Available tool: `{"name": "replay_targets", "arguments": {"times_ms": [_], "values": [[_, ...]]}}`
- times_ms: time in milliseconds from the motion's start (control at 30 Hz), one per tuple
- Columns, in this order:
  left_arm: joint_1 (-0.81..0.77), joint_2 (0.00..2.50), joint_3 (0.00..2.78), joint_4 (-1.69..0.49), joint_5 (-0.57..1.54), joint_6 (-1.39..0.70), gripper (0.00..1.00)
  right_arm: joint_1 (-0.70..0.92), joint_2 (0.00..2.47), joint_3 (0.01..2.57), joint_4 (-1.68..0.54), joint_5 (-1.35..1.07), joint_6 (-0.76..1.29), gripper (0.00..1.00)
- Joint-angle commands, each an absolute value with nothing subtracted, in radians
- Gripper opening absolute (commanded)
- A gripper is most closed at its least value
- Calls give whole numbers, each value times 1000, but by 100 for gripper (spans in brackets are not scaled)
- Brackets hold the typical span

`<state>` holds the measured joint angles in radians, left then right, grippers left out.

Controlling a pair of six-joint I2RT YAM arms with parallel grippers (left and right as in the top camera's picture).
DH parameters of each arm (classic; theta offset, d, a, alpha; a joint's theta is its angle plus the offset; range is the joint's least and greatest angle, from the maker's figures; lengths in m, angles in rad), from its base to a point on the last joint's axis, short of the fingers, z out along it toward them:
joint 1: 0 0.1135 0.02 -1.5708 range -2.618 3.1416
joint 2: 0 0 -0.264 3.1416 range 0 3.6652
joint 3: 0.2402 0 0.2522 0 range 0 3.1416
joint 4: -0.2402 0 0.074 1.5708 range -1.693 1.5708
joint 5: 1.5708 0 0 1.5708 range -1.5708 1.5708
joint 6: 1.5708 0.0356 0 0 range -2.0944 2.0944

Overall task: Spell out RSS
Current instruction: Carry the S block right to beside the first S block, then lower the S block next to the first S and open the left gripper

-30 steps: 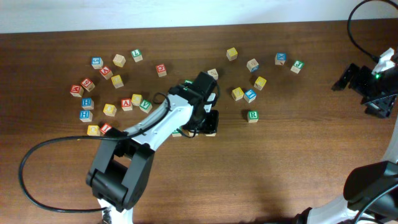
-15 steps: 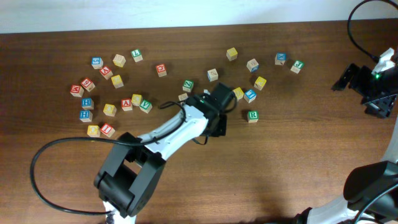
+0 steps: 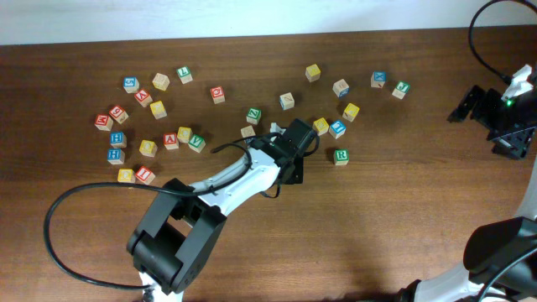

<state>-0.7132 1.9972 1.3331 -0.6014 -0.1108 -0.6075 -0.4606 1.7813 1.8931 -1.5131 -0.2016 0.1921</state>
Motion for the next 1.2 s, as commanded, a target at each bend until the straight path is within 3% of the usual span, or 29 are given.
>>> {"name": "replay_targets", "arguments": {"times_ms": [0, 433, 600, 833, 967, 1167], "values": [[-711, 1986, 1316, -602, -174, -622, 16, -458, 1780, 1890, -1512, -206, 199, 98], [-711, 1986, 1313, -623, -173, -723, 17, -458, 1780, 1890, -1512, -206, 199, 98], [-711, 1986, 1313, -622, -168, -722, 29, -458, 1780, 1890, -1512, -206, 199, 98], [-711, 1986, 1313, -621, -136, -722, 32, -458, 1780, 1890, -1512, -206, 199, 98], [-711, 1986, 1313, -621, -107, -722, 24, -458, 1780, 1890, -1512, -206, 199, 98], [-711, 1986, 1313, -622, -97, -722, 21, -458, 1780, 1890, -1512, -207, 199, 98]]}}
